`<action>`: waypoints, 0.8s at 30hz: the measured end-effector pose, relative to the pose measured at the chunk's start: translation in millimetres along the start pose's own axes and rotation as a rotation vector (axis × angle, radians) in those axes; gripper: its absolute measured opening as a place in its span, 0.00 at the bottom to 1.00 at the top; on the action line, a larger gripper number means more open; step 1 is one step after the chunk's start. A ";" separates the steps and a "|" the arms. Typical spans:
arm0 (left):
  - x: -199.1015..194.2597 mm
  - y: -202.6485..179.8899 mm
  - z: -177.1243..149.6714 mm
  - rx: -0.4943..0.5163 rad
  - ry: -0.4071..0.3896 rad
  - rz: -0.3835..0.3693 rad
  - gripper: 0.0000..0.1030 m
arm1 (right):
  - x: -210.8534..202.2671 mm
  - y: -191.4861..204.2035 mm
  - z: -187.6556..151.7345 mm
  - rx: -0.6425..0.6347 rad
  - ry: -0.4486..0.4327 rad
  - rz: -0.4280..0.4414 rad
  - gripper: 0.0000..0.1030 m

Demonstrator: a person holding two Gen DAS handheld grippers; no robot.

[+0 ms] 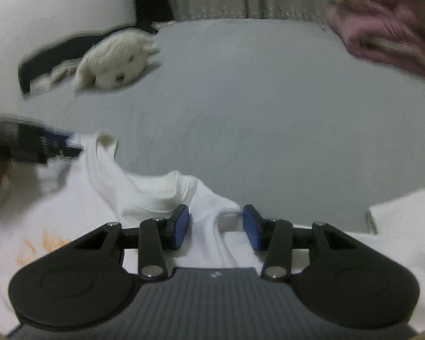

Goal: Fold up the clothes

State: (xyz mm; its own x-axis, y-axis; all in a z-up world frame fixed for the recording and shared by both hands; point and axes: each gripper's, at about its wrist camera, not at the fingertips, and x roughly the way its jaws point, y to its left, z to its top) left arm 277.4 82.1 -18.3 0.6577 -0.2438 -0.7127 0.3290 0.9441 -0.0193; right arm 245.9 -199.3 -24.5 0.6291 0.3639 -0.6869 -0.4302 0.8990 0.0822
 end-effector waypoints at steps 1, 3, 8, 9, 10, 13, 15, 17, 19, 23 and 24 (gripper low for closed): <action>-0.4 -1.5 -0.6 0.007 -0.001 0.005 0.39 | 1.1 6.1 -0.3 -0.035 0.004 -0.023 0.42; -2.3 -4.5 -2.0 0.012 -0.015 0.025 0.17 | 3.1 18.1 -1.0 -0.101 0.009 -0.069 0.27; -14.4 -25.1 -13.3 0.083 -0.106 0.114 0.08 | -6.7 39.0 -8.7 -0.168 -0.093 -0.237 0.07; -17.8 -29.8 -16.1 0.102 -0.135 0.136 0.08 | -11.2 41.4 -11.8 -0.174 -0.132 -0.276 0.07; -21.5 -32.8 -18.3 0.112 -0.168 0.157 0.08 | -16.9 41.8 -15.3 -0.176 -0.181 -0.322 0.07; -31.3 -34.1 -20.6 0.090 -0.267 0.202 0.08 | -23.6 41.7 -12.8 -0.152 -0.288 -0.406 0.07; -31.2 -32.6 -20.0 0.078 -0.292 0.224 0.08 | -22.2 37.3 -7.3 -0.122 -0.325 -0.431 0.07; -26.7 -31.0 -18.9 0.074 -0.290 0.242 0.09 | -12.4 31.8 -3.0 -0.102 -0.310 -0.436 0.07; -14.6 -29.9 -17.7 0.074 -0.240 0.246 0.10 | 6.3 24.6 3.2 -0.081 -0.254 -0.416 0.07; -4.6 -25.5 -14.5 0.054 -0.191 0.244 0.23 | 29.7 3.3 8.6 0.000 -0.167 -0.348 0.24; -8.3 -21.1 -13.3 0.036 -0.201 0.234 0.34 | 27.9 -2.9 9.9 0.025 -0.172 -0.323 0.29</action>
State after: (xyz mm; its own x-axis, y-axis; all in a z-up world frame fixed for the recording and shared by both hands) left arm 256.0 67.1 -21.2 0.8383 -0.0629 -0.5416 0.1743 0.9721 0.1568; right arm 271.1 -189.3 -36.8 0.8306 0.0937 -0.5489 -0.1769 0.9791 -0.1005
